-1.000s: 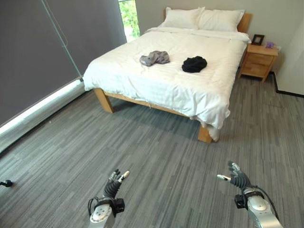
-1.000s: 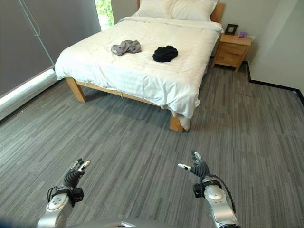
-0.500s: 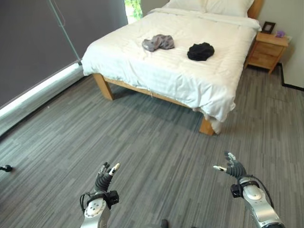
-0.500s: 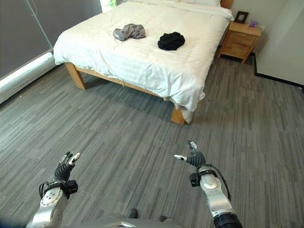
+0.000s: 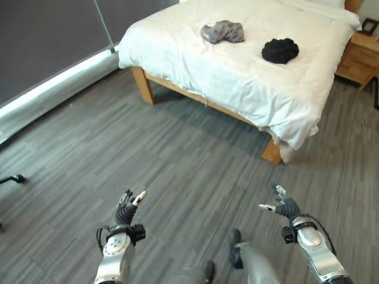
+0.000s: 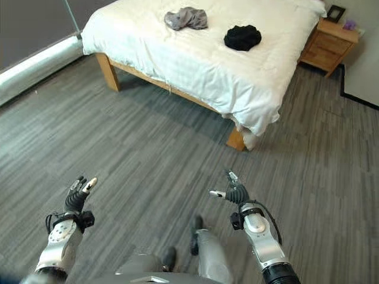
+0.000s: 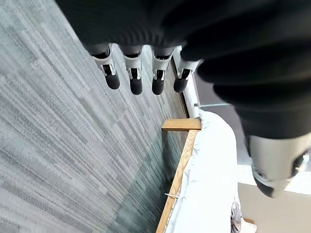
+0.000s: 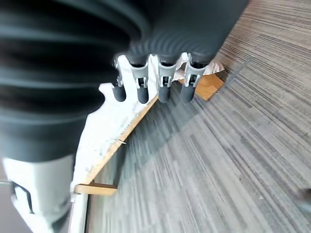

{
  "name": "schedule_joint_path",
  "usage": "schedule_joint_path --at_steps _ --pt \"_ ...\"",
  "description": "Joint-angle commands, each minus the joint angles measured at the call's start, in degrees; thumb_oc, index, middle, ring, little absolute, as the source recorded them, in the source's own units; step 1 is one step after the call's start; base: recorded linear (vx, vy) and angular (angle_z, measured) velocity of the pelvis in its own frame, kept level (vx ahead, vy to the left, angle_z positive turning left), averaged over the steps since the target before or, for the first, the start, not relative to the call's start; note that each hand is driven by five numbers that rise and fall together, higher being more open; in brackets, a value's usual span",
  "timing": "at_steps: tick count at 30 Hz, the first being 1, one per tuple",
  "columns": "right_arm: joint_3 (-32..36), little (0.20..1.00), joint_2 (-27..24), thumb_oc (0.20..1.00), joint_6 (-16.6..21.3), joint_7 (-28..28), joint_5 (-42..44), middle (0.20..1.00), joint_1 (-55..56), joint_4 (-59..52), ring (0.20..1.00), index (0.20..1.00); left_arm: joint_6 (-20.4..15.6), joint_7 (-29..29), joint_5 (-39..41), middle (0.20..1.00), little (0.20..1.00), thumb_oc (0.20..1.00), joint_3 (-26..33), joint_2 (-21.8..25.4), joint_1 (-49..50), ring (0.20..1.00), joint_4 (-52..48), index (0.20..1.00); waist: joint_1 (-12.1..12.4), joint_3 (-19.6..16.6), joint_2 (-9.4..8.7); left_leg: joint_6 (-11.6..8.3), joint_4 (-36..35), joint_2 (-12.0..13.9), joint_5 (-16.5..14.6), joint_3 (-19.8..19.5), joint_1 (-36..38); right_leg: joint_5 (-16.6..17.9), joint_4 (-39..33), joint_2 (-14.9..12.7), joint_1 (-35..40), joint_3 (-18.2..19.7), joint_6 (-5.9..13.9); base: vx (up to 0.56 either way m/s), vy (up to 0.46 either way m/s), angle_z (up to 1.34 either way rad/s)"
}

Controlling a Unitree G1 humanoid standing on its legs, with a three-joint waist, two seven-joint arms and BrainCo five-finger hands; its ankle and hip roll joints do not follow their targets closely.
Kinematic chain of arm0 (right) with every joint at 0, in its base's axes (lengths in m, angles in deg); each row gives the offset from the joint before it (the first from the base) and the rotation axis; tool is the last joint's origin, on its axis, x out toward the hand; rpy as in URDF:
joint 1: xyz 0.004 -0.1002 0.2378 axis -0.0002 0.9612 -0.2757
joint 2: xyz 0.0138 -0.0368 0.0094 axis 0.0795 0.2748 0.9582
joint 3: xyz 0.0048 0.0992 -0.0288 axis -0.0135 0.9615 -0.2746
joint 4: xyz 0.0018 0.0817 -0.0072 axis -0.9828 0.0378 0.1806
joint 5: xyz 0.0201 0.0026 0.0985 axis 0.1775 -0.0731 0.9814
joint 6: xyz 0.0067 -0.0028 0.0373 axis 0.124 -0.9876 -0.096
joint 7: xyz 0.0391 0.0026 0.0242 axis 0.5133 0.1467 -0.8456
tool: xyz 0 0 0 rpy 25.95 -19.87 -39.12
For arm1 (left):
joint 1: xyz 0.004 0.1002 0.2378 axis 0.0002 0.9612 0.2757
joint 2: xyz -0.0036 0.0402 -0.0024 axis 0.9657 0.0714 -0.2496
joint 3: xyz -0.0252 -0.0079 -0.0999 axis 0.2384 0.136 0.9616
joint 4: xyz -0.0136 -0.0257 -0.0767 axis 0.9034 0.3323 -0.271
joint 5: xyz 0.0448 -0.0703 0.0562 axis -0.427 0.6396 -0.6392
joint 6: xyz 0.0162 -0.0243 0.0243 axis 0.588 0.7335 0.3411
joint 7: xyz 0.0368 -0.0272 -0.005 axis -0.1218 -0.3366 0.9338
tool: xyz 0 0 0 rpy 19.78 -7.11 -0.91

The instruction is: Pick up bed clothes into laundry basket.

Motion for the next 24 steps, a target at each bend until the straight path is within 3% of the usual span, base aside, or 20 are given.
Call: schedule_joint_path --at_steps 1,2,3,5,6,7,8,9,10,11,13,14,15,18,21,23,24 --pt "3.5 1.0 -1.81 1.0 2.28 -0.22 1.27 1.0 -3.16 -1.51 1.0 1.0 -1.93 -1.1 -1.74 1.0 1.0 1.0 0.4 2.43 3.35 1.0 -6.63 1.0 -0.71 -3.06 -0.66 1.97 -6.49 0.14 4.28 -4.23 14.54 17.33 -5.01 -1.31 3.01 -2.69 -0.55 0.45 -0.008 1.16" --pt "3.82 1.0 -2.19 1.0 2.31 -0.56 1.03 1.0 -2.99 -1.76 1.0 1.0 -1.85 -1.73 -2.02 1.0 1.0 1.0 -0.15 1.95 3.77 1.0 -7.26 1.0 -0.95 -3.84 -0.3 1.68 -4.61 -0.06 4.3 -4.71 15.17 16.58 -3.51 -1.78 3.89 -2.97 -1.43 0.48 0.03 0.81" --pt "4.46 1.0 -3.07 1.0 2.46 -0.27 0.71 1.0 -2.94 -0.48 1.0 1.0 -1.99 -2.55 -1.92 1.0 1.0 1.0 -1.63 0.9 4.03 1.0 -6.76 1.0 -1.12 -5.21 1.58 -1.94 2.77 0.73 8.98 -3.85 14.4 14.75 -1.43 -0.81 5.63 -2.47 -3.34 0.47 0.03 0.55" --pt "4.46 1.0 -3.07 1.0 2.47 -0.28 0.72 1.0 -2.94 -0.46 1.0 1.0 -2.0 -2.54 -1.92 1.0 1.0 1.0 -1.64 0.9 4.03 1.0 -6.75 1.0 -1.31 -5.45 1.39 -1.95 2.9 0.51 9.11 -4.06 14.01 14.8 -1.4 -1.11 5.33 -2.55 -3.3 0.38 -0.018 0.62" --pt "6.63 1.0 -3.74 1.0 2.8 0.66 4.24 1.0 -2.49 -1.4 1.0 1.0 -1.52 -3.13 -0.12 1.0 1.0 1.0 -3.1 0.29 3.52 1.0 -6.27 1.0 -1.07 -4.72 1.0 -9.18 30.82 -0.41 18.79 4.74 1.57 10.12 -1.04 -3.01 12.15 -3.08 -6.2 0.46 -0.064 0.44" --pt "6.64 1.0 -3.71 1.0 2.8 0.66 4.25 1.0 -2.5 -1.39 1.0 1.0 -1.52 -3.13 -0.12 1.0 1.0 1.0 -3.1 0.32 3.51 1.0 -6.27 1.0 -1.18 -4.98 0.84 -9.17 30.89 -0.59 18.93 4.66 1.17 10.18 -1.03 -3.21 11.82 -3.14 -6.17 0.77 -0.241 0.58" --pt "7.78 1.0 -4.24 1.0 2.5 1.93 5.06 1.0 -2.29 -0.48 1.0 1.0 -1.05 -2.72 -0.74 1.0 1.0 1.0 -3.33 1.03 2.94 1.0 -6.28 1.0 0.58 -2.7 -0.99 -7.25 41.39 1.56 16.33 11.37 -7.94 7.27 -1.19 -3.91 17.18 -2.68 -7.95 0.42 -0.228 0.75" --pt "8.21 1.0 -4.25 1.0 2.19 2.6 4.99 1.0 -2.1 -0.14 1.0 1.0 -0.82 -2.45 -0.12 1.0 1.0 1.0 -3.2 1.12 2.27 1.0 -6.51 1.0 1.5 -2.14 -1.11 -5.55 41.72 4.44 14.48 13.84 -12.27 6.48 -1.66 -3.76 18.92 -2.43 -8.42 0.42 -0.227 1.05" --pt "8.24 1.0 -4.22 1.0 2.19 2.6 4.99 1.0 -2.12 -0.14 1.0 1.0 -0.81 -2.45 -0.11 1.0 1.0 1.0 -3.21 1.15 2.23 1.0 -6.51 1.0 1.54 -2.23 -1.23 -5.51 41.61 4.34 14.65 13.93 -12.41 6.59 -1.72 -3.87 18.77 -2.37 -8.39 0.4 -0.074 0.37" --pt "8.65 1.0 -4.51 1.0 1.81 3.82 4.93 1.0 -2.53 1.22 1.0 1.0 -1.23 -2.42 1.29 1.0 1.0 1.0 -3.17 1.06 1.84 1.0 -6.2 1.0 3.51 -1.8 -1.37 -3.23 31.55 7.16 12.6 15.96 -17.46 4.2 -2.73 -3.95 22.88 -2.43 -8.52 0.42 -0.026 -0.03" --pt "9.04 1.0 -4.21 1.0 1.78 4.02 5.16 1.0 -2.45 1.14 1.0 1.0 -1.27 -2.44 1.17 1.0 1.0 1.0 -3.54 1.3 1.95 1.0 -6.41 1.0 4.16 -1.8 -1.78 -2.85 27.92 7.58 12.56 16.2 -17.39 3.74 -3.21 -4.58 24.12 -2.39 -8.18 0.36 0.015 -0.12" --pt "9.33 1.0 -3.89 1.0 2.03 4.2 5.33 1.0 -2.19 0.93 1.0 1.0 -1.39 -2.18 0.91 1.0 1.0 1.0 -3.64 1.5 2.16 1.0 -6.5 1.0 4.32 -2.08 -1.31 -2.79 19.36 9.51 13.83 16.29 -17.32 2.59 -3.08 -4.35 24.63 -2.25 -7.68 0.65 0.254 -0.21" --pt "9.02 1.0 -3.71 1.0 2.1 4.44 4.02 1.0 -2.74 0.51 1.0 1.0 -1.19 -1.94 0.15 1.0 1.0 1.0 -4.23 2.27 2.2 1.0 -6.65 1.0 5.75 -2.67 0.33 -4.52 -1.97 12.75 18.87 12.31 -15.24 -0.16 -3.48 -3.6 27.82 -0.9 -6.63 0.8 0.308 -0.25" --pt "8.62 1.0 -3.66 1.0 1.98 4.13 3.11 1.0 -4.69 -0.23 1.0 1.0 -0.87 -2.0 -0.37 1.0 1.0 1.0 -3.74 2.68 2.26 1.0 -6.63 1.0 6.78 -3.92 1.22 -6.91 -5.0 12.85 21.81 7.91 -14.97 -1.17 -4.14 -4.7 31.18 1.07 -5.6 0.53 0.234 -0.24" --pt "8.29 1.0 -2.99 1.0 2.12 3.13 2.73 1.0 -4.6 -1.62 1.0 1.0 -1.01 -2.34 -0.56 1.0 1.0 1.0 -3.21 2.63 3.06 1.0 -7.29 1.0 7.2 -5.17 1.29 -6.29 -5.7 12.26 20.02 8.39 -13.33 -1.6 -3.65 -5.99 31.75 2.0 -4.2 0.3 0.192 -0.26" --pt "8.33 1.0 -1.83 1.0 2.31 3.39 2.37 1.0 -4.86 -1.7 1.0 1.0 -1.25 -2.62 -1.11 1.0 1.0 1.0 -2.93 2.56 3.38 1.0 -6.91 1.0 7.49 -6.66 0.89 -5.17 -6.19 10.68 18.83 8.63 -11.07 1.39 0.67 -8.34 30.51 2.53 -2.88 0.39 0.3 -0.61" --pt "8.09 1.0 -0.73 1.0 2.44 3.88 3.2 1.0 -5.41 -1.8 1.0 1.0 -1.17 -2.37 -1.05 1.0 1.0 1.0 -2.71 2.86 3.22 1.0 -6.69 1.0 7.51 -6.59 1.04 -3.96 -6.57 10.14 18.31 9.04 -9.88 4.87 6.12 -9.1 28.19 3.52 -2.66 0.3 0.286 -0.78"
